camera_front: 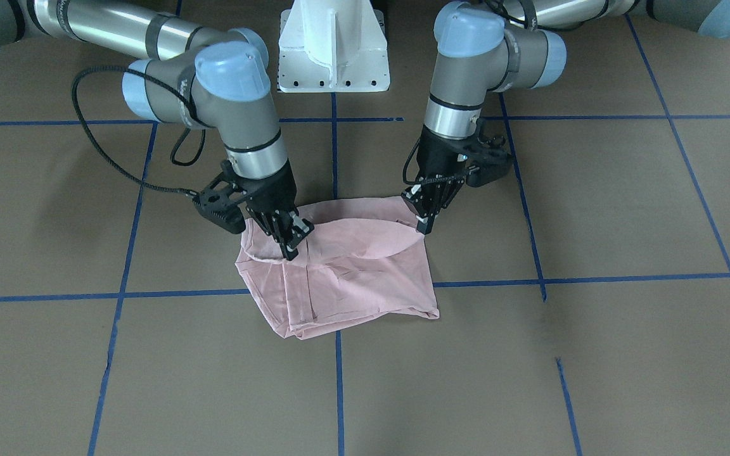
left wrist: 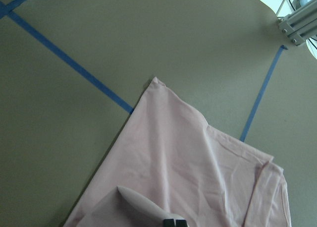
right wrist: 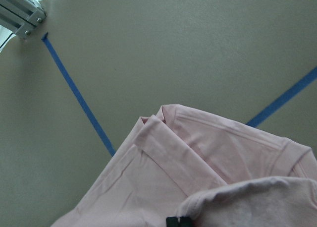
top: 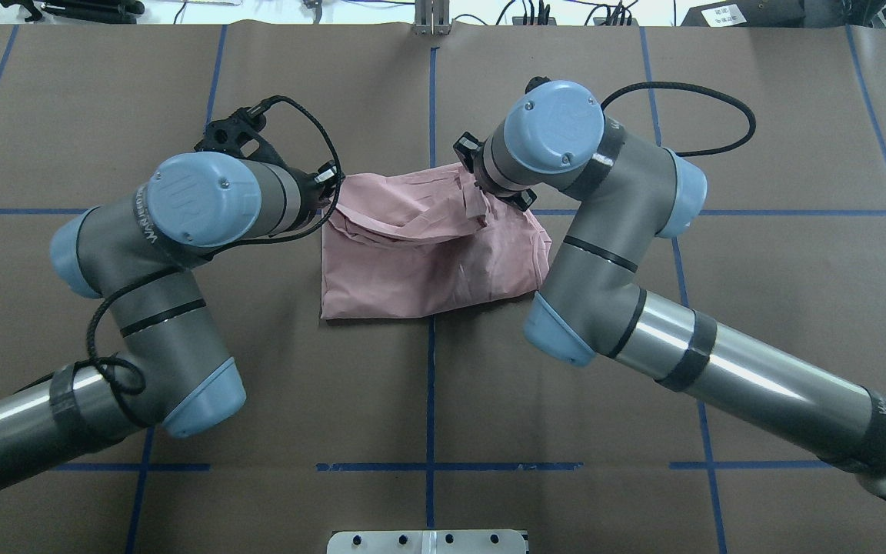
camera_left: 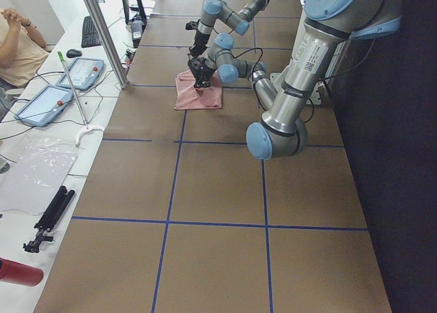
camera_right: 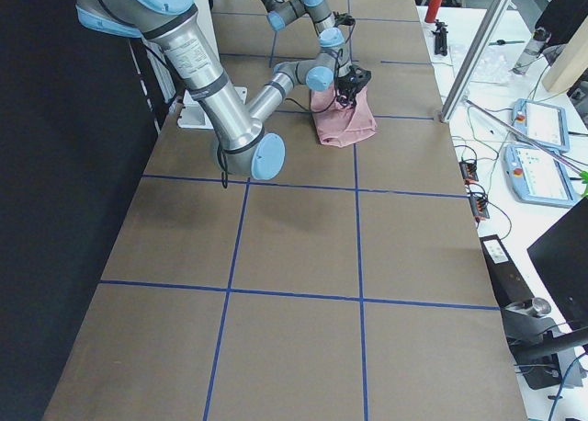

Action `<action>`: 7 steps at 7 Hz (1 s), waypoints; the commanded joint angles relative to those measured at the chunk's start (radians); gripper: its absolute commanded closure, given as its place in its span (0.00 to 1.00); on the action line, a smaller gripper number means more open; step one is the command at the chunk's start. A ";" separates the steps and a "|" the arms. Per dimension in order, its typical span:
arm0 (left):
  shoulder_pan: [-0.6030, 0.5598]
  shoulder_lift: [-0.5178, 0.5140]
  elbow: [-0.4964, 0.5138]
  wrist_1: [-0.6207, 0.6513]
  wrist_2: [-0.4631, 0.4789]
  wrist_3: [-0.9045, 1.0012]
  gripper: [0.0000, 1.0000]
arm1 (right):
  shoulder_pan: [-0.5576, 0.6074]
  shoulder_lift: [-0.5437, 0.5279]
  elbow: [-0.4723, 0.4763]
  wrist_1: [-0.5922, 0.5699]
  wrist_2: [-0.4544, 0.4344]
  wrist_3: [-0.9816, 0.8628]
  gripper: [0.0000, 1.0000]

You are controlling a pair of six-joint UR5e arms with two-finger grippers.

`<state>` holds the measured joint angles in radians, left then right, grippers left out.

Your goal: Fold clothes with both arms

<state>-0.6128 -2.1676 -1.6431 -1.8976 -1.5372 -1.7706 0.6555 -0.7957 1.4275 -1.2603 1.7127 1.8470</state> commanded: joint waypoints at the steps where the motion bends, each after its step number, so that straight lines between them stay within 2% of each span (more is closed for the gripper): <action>1: -0.089 -0.130 0.489 -0.320 0.076 0.229 0.31 | 0.074 0.204 -0.568 0.332 0.044 -0.249 0.01; 2: -0.100 -0.089 0.500 -0.398 0.083 0.299 0.00 | 0.129 0.201 -0.562 0.329 0.107 -0.315 0.00; 3: -0.105 -0.048 0.450 -0.406 0.081 0.345 0.00 | 0.182 0.117 -0.491 0.331 0.189 -0.412 0.00; 4: -0.108 0.022 0.357 -0.406 0.075 0.358 0.00 | 0.197 0.077 -0.422 0.320 0.209 -0.423 0.00; 5: -0.119 0.070 0.260 -0.402 0.071 0.409 0.00 | 0.240 0.055 -0.412 0.300 0.276 -0.437 0.00; 6: -0.130 0.139 0.180 -0.403 0.011 0.456 0.00 | 0.278 0.005 -0.366 0.294 0.333 -0.510 0.00; 7: -0.187 0.200 0.128 -0.409 -0.109 0.524 0.00 | 0.339 -0.069 -0.308 0.291 0.387 -0.581 0.00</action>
<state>-0.7522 -2.0426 -1.4374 -2.3020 -1.5370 -1.3188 0.9301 -0.7877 1.0561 -0.9627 2.0313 1.3469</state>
